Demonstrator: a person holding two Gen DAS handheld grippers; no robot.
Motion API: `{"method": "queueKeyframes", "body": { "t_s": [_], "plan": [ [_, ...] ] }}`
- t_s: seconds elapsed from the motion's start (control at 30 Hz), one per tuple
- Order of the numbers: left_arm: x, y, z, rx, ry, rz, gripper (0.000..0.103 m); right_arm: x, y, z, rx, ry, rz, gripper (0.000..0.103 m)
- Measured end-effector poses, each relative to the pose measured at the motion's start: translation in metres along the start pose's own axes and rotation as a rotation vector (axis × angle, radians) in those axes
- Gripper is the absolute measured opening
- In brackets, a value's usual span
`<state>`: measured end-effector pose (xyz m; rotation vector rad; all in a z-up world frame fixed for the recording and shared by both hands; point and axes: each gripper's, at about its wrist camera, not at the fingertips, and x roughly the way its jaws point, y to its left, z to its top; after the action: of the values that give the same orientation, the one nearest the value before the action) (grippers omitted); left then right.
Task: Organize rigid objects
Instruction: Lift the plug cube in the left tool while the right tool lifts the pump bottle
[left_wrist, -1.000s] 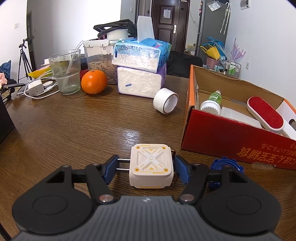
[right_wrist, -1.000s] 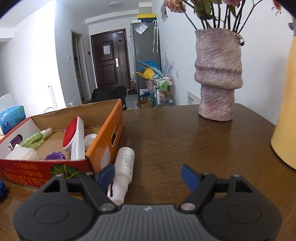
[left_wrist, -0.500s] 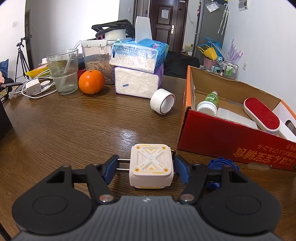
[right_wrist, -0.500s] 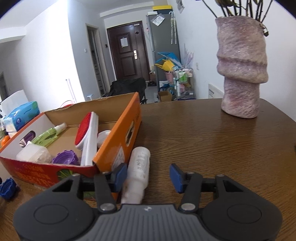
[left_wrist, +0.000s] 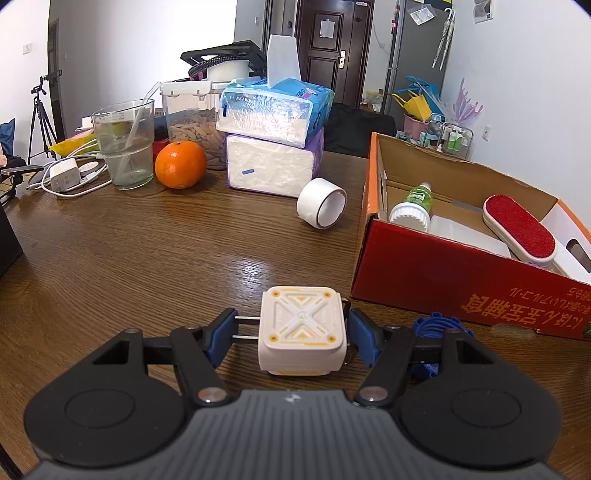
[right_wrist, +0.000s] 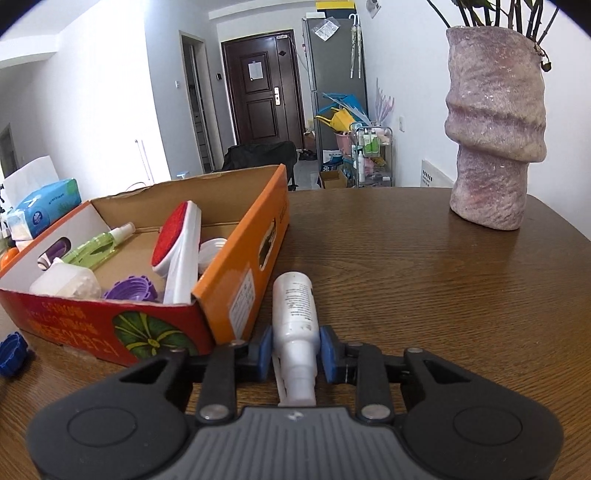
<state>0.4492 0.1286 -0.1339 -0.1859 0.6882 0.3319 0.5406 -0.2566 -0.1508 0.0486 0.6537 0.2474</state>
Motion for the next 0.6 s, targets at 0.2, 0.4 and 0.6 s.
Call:
{"method": "queueKeyframes", "body": {
  "t_s": [0.2, 0.4, 0.6],
  "plan": [
    [0.0, 0.0, 0.0, 0.001, 0.0, 0.001, 0.067, 0.002, 0.002, 0.001, -0.009, -0.006, -0.019, 0.028],
    [-0.001, 0.0, 0.0, 0.0, -0.001, -0.002, 0.067, 0.001, 0.002, 0.001, -0.015, -0.009, -0.03, 0.027],
    [-0.001, 0.002, 0.001, -0.008, -0.004, -0.012, 0.067, -0.01, 0.001, -0.003, 0.004, -0.048, -0.047, 0.026]
  ]
}}
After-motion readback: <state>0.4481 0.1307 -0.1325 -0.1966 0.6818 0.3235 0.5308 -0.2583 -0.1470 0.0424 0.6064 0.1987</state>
